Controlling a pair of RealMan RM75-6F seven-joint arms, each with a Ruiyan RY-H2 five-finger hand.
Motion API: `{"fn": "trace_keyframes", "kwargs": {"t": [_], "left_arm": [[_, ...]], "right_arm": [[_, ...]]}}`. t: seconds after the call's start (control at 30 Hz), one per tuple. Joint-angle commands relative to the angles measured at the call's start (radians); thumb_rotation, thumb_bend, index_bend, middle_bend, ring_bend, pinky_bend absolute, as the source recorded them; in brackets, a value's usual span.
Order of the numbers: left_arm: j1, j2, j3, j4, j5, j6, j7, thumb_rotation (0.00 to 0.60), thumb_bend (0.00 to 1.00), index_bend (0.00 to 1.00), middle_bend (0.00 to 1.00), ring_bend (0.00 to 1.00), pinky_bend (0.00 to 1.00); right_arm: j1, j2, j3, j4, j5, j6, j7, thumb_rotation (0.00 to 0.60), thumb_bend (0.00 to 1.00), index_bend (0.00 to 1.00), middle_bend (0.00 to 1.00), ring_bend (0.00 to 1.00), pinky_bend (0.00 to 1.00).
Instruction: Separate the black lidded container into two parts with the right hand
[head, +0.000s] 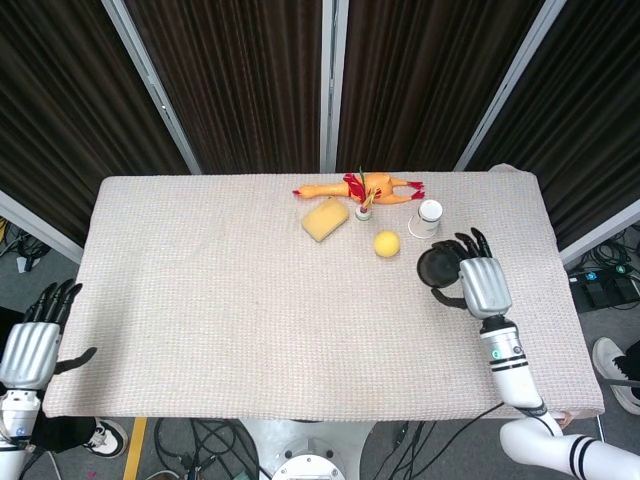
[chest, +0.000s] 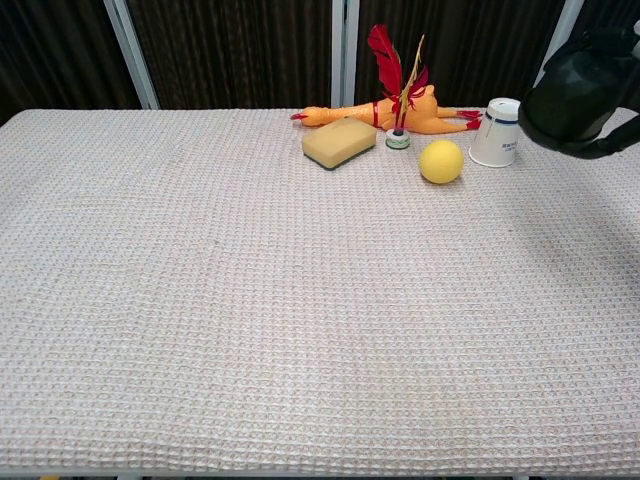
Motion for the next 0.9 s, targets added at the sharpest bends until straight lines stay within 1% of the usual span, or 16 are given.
{"fn": "trace_keyframes", "kwargs": {"t": [0.03,0.13,0.2,0.27,0.37,0.43,0.53,0.6,0.77,0.9], "left_arm": [[0.001,0.0,-0.001,-0.005,0.001,0.004,0.007,0.6,0.13,0.05,0.03,0.0,0.19],[0.001,0.008,-0.003,-0.016,-0.003,0.004,0.017,0.6,0.13,0.05,0.03,0.0,0.19],[-0.001,0.011,-0.006,-0.019,-0.002,0.005,0.02,0.6,0.13,0.05,0.03,0.0,0.19],[-0.002,0.009,-0.005,-0.018,0.0,0.004,0.016,0.6,0.13,0.05,0.03,0.0,0.19],[-0.003,0.008,-0.002,-0.014,0.003,0.003,0.011,0.6,0.13,0.05,0.03,0.0,0.19],[-0.002,0.007,-0.001,-0.013,0.004,0.002,0.01,0.6,0.13,0.05,0.03,0.0,0.19],[-0.003,0.004,0.0,-0.011,0.004,0.001,0.008,0.6,0.13,0.05,0.03,0.0,0.19],[-0.005,0.003,0.002,-0.013,0.007,-0.001,0.01,0.6,0.13,0.05,0.03,0.0,0.19],[-0.004,0.009,0.006,-0.015,0.011,-0.002,0.01,0.6,0.13,0.05,0.03,0.0,0.19],[-0.002,0.007,0.008,-0.005,0.008,-0.004,-0.003,0.6,0.13,0.05,0.03,0.0,0.19]], "right_arm": [[0.068,-0.077,-0.032,-0.027,-0.073,-0.069,-0.039,0.6,0.17,0.29,0.44,0.13,0.03],[0.115,-0.143,-0.033,-0.047,-0.105,-0.095,-0.059,0.6,0.17,0.29,0.44,0.13,0.03],[0.113,-0.154,-0.032,-0.036,-0.101,-0.083,-0.072,0.6,0.17,0.29,0.44,0.13,0.03],[0.089,-0.137,-0.028,-0.014,-0.073,-0.061,-0.072,0.6,0.17,0.29,0.44,0.13,0.03],[0.047,-0.088,-0.018,0.024,-0.02,-0.036,-0.054,0.6,0.17,0.29,0.44,0.13,0.02],[0.033,-0.07,-0.02,0.04,0.002,-0.039,-0.045,0.6,0.17,0.29,0.44,0.12,0.02],[0.037,-0.074,-0.053,0.054,-0.007,-0.076,-0.048,0.6,0.17,0.29,0.44,0.12,0.02],[0.048,-0.103,-0.074,0.078,-0.012,-0.107,-0.059,0.6,0.17,0.29,0.43,0.12,0.02],[0.071,-0.166,-0.079,0.15,0.028,-0.173,-0.071,0.6,0.17,0.29,0.43,0.12,0.01],[0.08,-0.183,-0.075,0.184,0.05,-0.198,-0.081,0.6,0.17,0.29,0.43,0.12,0.01]]}}
